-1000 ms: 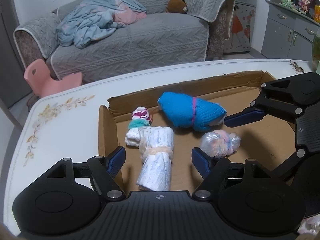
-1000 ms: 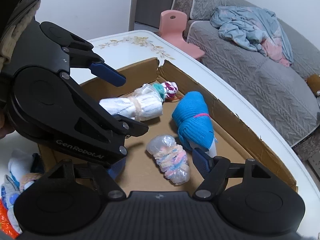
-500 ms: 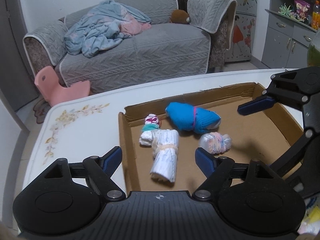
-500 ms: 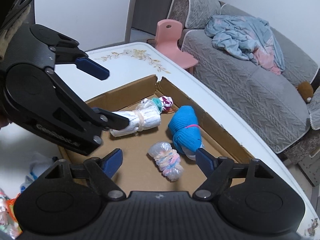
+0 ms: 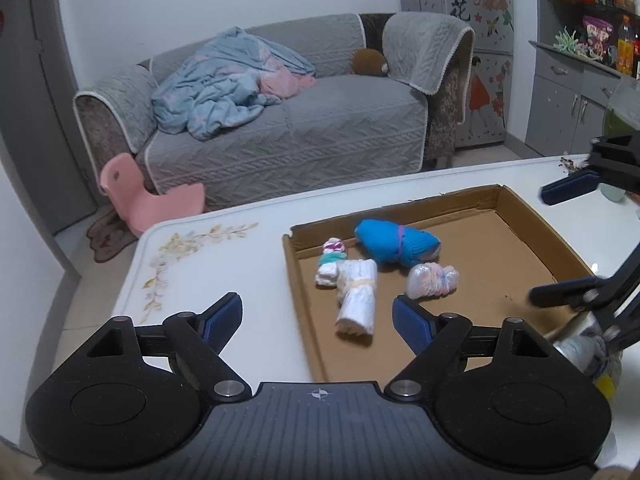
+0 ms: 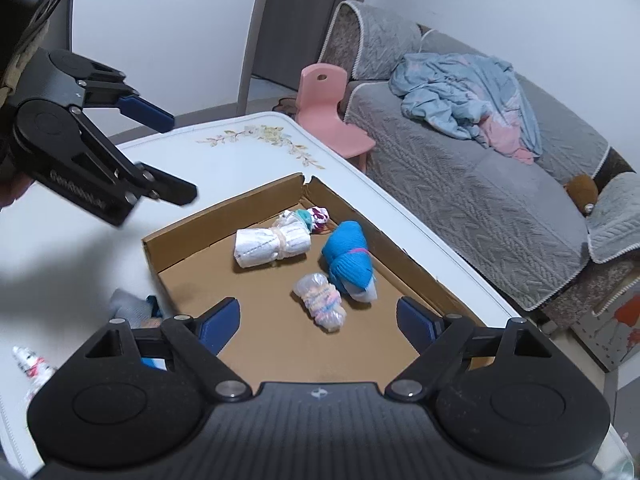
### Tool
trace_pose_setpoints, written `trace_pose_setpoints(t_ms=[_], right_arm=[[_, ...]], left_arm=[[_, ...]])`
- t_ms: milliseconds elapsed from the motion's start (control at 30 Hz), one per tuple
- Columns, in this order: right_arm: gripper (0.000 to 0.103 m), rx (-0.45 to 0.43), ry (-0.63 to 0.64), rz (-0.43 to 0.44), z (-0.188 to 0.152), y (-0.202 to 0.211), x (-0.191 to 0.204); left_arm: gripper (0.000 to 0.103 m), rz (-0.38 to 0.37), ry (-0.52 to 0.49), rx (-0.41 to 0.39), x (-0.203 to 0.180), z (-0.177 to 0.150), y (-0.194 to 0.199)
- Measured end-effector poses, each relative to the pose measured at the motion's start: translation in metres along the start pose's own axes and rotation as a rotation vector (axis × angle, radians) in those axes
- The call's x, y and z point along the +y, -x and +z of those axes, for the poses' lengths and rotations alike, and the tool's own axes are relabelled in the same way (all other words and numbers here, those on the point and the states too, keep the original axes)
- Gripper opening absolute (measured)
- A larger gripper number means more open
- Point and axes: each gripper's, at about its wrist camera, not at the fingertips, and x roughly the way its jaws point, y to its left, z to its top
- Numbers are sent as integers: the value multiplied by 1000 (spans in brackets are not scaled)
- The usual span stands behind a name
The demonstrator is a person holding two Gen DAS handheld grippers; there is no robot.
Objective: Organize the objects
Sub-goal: 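Grasp the green-white bundle with the left tool while the right tool grasps the grey towel bundle, then carry both bundles into the box and open both tools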
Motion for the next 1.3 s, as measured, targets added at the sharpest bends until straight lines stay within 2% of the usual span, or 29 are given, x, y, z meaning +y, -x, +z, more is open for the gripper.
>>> trace_pose_setpoints(t_ms=[200,433,600,767,867,900,1033,1067,1133,1167,1233,1300], right_arm=[[87,-40,-67,-13,-35,33,-2],[90,-67,-256,-84,-106,50,2],[90,-70,-430,-147,-149,41,7],[90,-68,-593,-142,-166,24,-1],[85,-75,-644,-115,-167,20,-4],[79,-74,-656,-106,-169,19,-4],[71,-63,-686,-75,-175,17,-3],[69,-63,-690,-68,-177,17,-2],[56,-70,-692,-51,-179,17,-1],[55,-77,-694,-42,-180,18,0],[49,-88,-692,-38,-180,19,2],[47,-100,-691,-28,-182,23,3]], left_arm=[[89,-13,47,-27,12,-38,31],[90,-86,115,-42,7,-119,65],[90,-137,40,-47,-19,-168,76],[88,-192,-54,-29,-43,-190,69],[81,-221,-74,-12,-49,-194,60],[77,-227,-78,-7,-51,-194,58],[61,-254,-109,18,-60,-200,53],[61,-259,-110,19,-61,-202,52],[56,-268,-105,16,-63,-202,53],[53,-274,-104,17,-63,-201,53],[43,-283,-103,14,-65,-202,55],[33,-289,-108,7,-67,-203,56]])
